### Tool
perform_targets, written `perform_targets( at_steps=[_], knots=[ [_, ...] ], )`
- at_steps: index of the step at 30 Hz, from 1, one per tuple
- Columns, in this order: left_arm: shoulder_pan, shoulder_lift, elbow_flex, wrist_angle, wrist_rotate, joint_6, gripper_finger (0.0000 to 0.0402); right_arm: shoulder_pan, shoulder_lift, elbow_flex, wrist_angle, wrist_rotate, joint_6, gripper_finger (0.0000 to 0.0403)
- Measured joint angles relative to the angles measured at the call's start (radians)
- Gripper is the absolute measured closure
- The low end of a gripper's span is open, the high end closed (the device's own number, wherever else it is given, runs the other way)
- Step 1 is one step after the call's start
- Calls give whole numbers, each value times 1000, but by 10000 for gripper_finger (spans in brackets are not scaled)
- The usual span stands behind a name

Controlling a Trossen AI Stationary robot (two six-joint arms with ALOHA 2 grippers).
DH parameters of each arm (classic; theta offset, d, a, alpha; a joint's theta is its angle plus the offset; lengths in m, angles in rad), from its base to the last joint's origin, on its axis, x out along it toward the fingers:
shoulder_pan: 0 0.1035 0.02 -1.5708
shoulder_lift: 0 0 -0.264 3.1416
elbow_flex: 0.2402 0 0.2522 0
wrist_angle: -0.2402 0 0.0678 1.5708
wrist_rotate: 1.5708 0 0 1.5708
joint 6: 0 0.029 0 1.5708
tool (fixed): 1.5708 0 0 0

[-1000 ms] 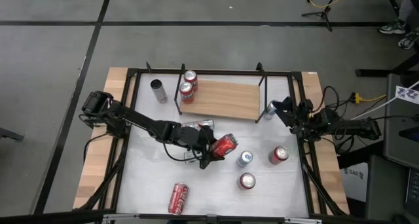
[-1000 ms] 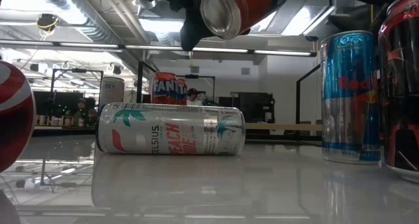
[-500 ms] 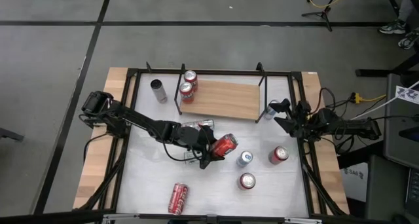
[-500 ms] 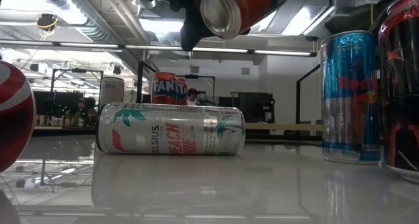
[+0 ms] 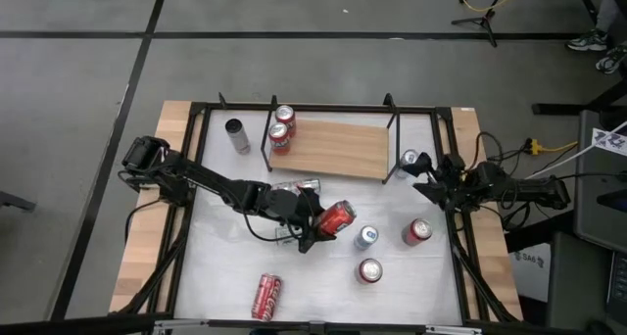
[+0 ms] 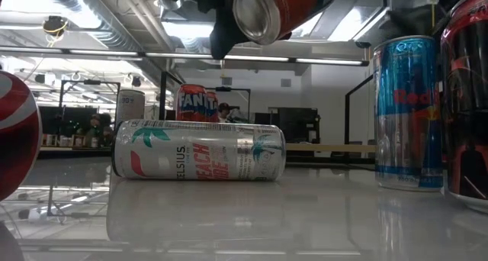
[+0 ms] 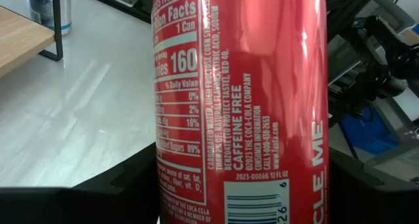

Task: Place canned beverage on shelf
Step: Put the red soda can on the shelf

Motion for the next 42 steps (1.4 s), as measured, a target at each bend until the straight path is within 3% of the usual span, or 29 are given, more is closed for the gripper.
perform_targets(
  at_steps=[5, 9, 15, 30, 42],
  knots=[
    [0, 0, 0, 0, 0, -1, 115, 0, 34, 73, -4, -57, 5, 84],
    [0, 0, 0, 0, 0, -1, 115, 0, 136, 182, -75, -76, -48, 84],
    [0, 0, 0, 0, 28, -2, 115, 0, 382, 347, -181, -120, -126, 84],
    [-1, 0, 0, 0, 102, -26, 115, 1, 981, 696, -230, -389, -343, 84],
    [0, 0, 0, 0, 101, -18, 115, 1, 1137, 774, -313, -417, -389, 84]
  ],
)
